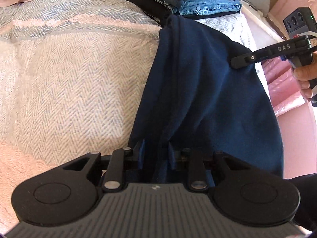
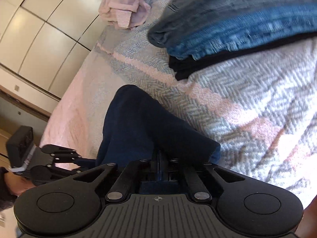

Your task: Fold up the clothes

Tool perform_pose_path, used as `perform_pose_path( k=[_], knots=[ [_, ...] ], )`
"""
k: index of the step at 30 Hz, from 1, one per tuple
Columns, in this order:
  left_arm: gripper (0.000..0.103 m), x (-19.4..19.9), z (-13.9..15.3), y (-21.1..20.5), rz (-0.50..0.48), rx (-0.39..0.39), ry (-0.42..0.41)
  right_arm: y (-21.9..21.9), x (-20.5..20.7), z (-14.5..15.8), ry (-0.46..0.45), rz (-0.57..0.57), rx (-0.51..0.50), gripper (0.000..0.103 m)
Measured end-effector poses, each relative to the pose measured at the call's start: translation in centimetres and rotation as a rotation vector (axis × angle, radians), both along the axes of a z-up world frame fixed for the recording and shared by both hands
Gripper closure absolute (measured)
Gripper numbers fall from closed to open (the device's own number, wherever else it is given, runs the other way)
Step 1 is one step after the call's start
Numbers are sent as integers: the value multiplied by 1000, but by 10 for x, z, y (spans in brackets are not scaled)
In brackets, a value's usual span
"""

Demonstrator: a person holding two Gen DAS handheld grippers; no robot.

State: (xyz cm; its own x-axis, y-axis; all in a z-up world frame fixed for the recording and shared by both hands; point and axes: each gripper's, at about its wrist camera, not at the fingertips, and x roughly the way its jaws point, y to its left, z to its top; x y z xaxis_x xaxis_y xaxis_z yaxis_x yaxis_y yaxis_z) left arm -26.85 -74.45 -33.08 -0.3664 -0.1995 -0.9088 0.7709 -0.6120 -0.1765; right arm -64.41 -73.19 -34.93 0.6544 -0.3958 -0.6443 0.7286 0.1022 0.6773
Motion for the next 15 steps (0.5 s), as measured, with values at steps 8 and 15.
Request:
perform_pose_path(
  k=[8,15],
  knots=[
    [76,4,45,21,34,-61,20,40,-36,43,36,-155,-41,93],
    [75,-22,49,36,18,-54,-78,48,-36,43,106,-180,12,38]
  ],
)
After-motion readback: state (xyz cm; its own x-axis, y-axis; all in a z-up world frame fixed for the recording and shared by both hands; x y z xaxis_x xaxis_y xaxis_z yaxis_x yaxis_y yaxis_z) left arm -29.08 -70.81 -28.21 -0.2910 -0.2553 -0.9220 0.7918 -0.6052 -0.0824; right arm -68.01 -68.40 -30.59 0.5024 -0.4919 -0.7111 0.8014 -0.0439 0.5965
